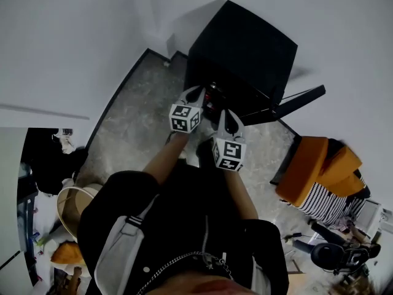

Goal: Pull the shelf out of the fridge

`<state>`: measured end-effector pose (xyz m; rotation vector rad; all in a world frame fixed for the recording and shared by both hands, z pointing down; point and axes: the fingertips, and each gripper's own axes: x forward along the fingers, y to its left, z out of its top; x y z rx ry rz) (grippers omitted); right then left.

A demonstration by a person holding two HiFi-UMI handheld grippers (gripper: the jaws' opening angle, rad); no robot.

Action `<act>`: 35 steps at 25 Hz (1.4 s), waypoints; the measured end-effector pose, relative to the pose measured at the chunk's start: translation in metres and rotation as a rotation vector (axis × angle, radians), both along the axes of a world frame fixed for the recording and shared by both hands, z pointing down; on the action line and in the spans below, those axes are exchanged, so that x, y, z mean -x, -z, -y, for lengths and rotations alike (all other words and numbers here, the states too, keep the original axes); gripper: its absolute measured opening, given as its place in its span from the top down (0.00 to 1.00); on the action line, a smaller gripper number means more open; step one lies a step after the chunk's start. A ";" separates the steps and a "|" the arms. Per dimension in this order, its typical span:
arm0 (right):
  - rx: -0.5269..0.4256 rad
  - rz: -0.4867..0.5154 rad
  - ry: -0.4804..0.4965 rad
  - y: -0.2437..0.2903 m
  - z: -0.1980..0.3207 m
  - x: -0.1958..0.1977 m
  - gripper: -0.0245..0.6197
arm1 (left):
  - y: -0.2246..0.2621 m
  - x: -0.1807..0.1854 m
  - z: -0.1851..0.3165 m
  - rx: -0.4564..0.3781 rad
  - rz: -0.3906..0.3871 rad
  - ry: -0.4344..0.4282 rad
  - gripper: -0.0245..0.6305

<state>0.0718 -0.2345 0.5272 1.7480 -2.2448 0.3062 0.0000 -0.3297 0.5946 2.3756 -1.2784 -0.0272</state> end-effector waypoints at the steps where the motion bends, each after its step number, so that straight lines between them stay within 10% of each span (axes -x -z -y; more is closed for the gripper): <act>1: 0.004 -0.004 0.004 0.000 0.002 -0.001 0.96 | -0.002 -0.001 0.004 0.008 -0.010 0.004 0.92; 14: 0.065 -0.042 0.033 -0.019 0.005 -0.015 0.96 | -0.027 -0.010 0.045 0.076 -0.109 0.087 0.84; 35: 0.087 -0.064 0.004 -0.028 0.003 -0.048 0.96 | -0.073 -0.013 0.105 0.362 -0.714 0.281 0.76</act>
